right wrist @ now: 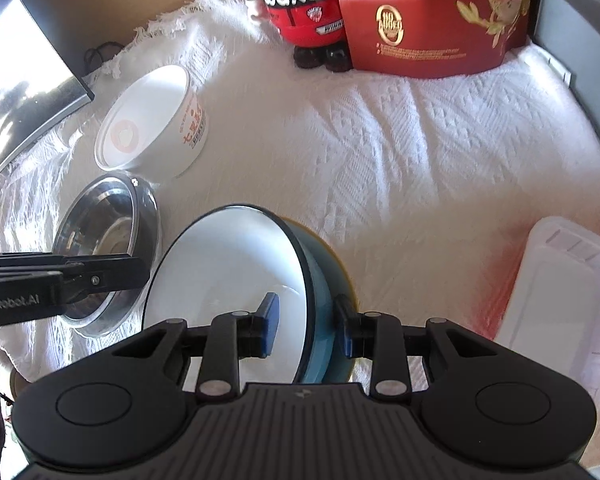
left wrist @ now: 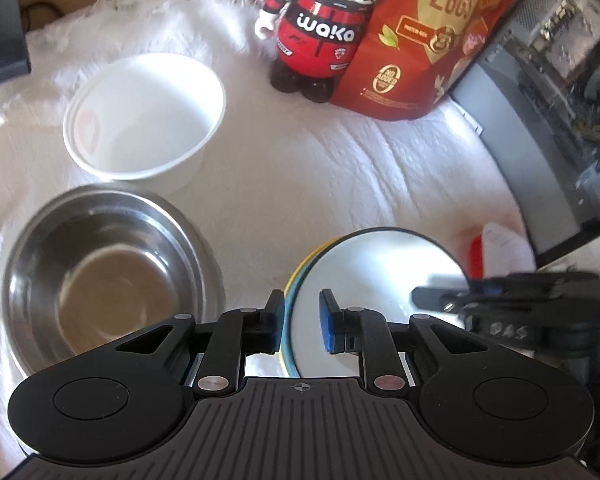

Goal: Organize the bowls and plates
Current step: 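Hold the blue bowl rim with both grippers and press it into the yellow-rimmed bowl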

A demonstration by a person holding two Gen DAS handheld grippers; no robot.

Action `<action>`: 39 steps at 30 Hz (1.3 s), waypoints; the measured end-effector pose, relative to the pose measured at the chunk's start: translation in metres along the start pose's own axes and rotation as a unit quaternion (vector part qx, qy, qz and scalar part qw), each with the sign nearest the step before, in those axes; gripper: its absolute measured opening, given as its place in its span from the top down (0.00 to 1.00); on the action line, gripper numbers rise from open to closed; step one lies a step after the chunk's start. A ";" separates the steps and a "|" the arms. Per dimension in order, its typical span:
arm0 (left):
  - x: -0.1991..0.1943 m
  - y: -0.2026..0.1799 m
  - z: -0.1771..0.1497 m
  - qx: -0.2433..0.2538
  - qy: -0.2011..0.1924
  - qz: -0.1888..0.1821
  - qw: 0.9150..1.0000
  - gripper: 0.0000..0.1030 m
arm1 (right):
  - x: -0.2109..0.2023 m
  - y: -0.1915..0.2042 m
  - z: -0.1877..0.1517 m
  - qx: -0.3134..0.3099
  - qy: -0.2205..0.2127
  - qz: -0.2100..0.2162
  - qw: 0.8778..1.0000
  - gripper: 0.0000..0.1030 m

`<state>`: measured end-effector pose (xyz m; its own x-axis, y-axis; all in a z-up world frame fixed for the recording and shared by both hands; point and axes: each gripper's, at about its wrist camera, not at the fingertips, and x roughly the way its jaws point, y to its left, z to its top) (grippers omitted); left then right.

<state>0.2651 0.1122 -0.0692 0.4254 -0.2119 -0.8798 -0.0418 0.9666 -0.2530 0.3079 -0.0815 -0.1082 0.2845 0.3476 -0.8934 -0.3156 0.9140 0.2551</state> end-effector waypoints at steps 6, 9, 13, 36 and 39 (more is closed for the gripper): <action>0.009 0.005 -0.002 0.013 0.013 0.011 1.000 0.77 | -0.010 0.000 0.002 -0.013 -0.025 -0.017 0.999 0.70; 0.013 0.009 -0.002 0.009 0.019 0.002 1.000 0.76 | -0.011 -0.005 0.001 -0.008 -0.025 -0.022 0.999 0.70; 0.026 0.011 -0.003 0.010 0.038 0.000 0.999 0.74 | -0.010 -0.011 -0.003 0.002 -0.020 -0.027 0.999 0.66; 0.063 0.007 0.005 0.001 0.067 -0.016 0.998 0.72 | 0.038 -0.030 -0.023 0.088 0.057 0.032 0.994 0.53; 0.067 0.008 0.003 -0.007 0.072 -0.015 0.997 0.74 | 0.043 -0.028 -0.023 0.082 0.066 0.058 0.993 0.56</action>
<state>0.2960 0.1066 -0.1287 0.2934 -0.2604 -0.9199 -0.0442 0.9575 -0.2851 0.3088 -0.0969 -0.1626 0.1302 0.4312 -0.8928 -0.1849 0.8952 0.4054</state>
